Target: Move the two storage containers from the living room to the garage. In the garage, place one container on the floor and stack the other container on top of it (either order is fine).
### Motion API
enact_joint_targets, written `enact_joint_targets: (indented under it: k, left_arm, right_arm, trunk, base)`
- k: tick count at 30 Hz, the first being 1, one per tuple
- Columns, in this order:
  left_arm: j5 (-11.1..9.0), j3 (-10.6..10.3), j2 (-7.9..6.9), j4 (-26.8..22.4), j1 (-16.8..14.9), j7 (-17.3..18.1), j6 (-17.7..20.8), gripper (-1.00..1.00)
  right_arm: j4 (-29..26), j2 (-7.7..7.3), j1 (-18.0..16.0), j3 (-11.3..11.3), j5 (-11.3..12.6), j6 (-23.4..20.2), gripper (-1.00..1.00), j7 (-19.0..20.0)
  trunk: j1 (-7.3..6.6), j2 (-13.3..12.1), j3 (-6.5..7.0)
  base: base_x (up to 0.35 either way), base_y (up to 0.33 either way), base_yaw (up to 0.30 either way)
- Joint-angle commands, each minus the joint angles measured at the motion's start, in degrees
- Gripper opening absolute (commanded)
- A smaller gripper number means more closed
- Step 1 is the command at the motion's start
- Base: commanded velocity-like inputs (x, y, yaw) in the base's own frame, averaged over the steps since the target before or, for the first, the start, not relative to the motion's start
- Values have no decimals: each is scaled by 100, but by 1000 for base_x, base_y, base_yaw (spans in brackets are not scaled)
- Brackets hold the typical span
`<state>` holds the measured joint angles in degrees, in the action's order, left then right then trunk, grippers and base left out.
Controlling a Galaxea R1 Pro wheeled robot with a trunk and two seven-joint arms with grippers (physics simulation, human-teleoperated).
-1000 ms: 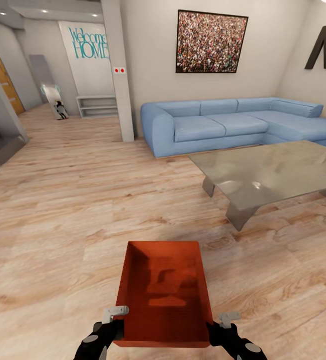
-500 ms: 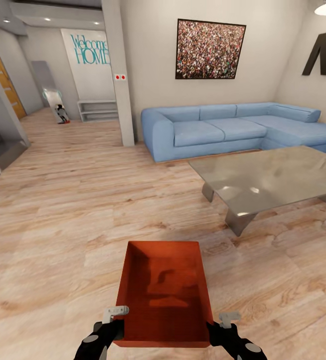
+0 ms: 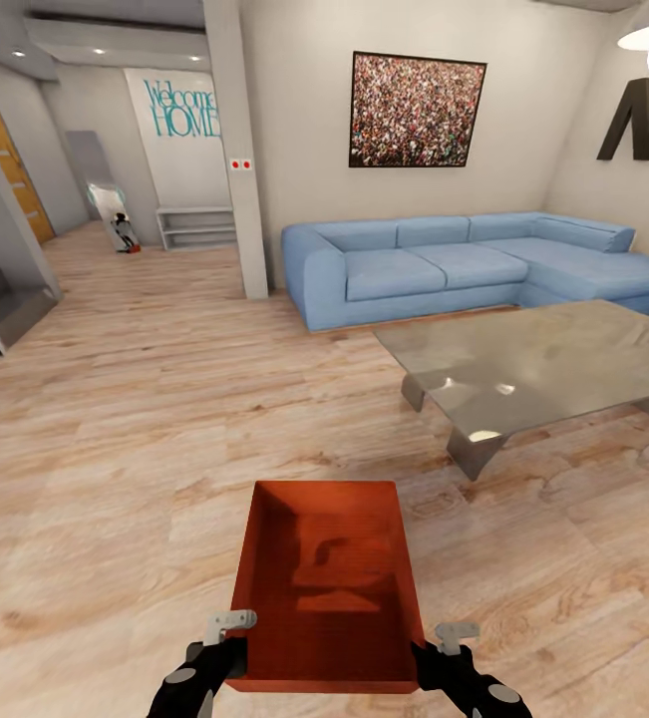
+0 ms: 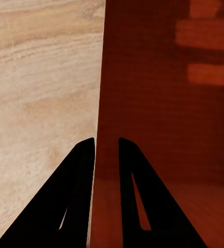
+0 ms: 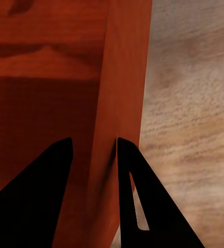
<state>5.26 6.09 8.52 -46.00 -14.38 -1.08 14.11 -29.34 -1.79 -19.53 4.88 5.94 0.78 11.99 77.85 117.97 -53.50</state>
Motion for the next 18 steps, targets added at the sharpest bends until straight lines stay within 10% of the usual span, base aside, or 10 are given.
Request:
enact_joint_targets:
  k: [1, 18]
  left_arm:
    - [116, 41, 9, -22, -4, -24, 31, -100]
    - [116, 41, 9, -23, -4, -24, 22, -100]
  right_arm:
    - [7, -5, 1, 84, 65, 10, -100, 5]
    - [7, -5, 1, 84, 65, 10, -100, 5]
  trunk:
    - [-23, -40, 23]
    - [-397, -721, 488]
  base:
    - [0, 0, 0]
    - [0, 0, 0]
